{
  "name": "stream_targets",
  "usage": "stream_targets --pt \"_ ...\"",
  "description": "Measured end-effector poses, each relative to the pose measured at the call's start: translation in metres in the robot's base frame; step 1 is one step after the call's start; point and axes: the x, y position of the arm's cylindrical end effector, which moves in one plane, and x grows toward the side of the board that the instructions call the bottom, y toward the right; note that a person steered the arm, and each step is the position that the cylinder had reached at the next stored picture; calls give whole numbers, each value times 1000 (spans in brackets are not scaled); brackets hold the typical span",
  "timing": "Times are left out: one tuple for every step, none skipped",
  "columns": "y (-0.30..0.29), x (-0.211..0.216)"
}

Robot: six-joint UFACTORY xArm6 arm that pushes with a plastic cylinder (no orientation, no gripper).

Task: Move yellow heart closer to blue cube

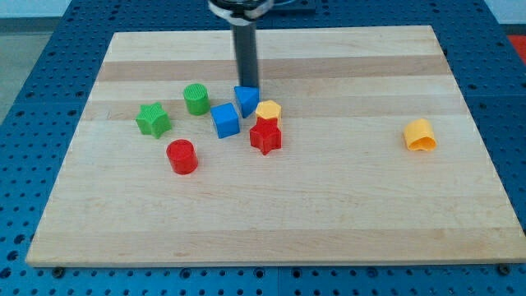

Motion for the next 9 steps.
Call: stream_targets --pt "115 -5" --pt "243 0" --pt "256 47" --pt "241 81" --pt "184 111" --pt "175 115" --pt "225 99" --pt "262 133" --pt "198 155"
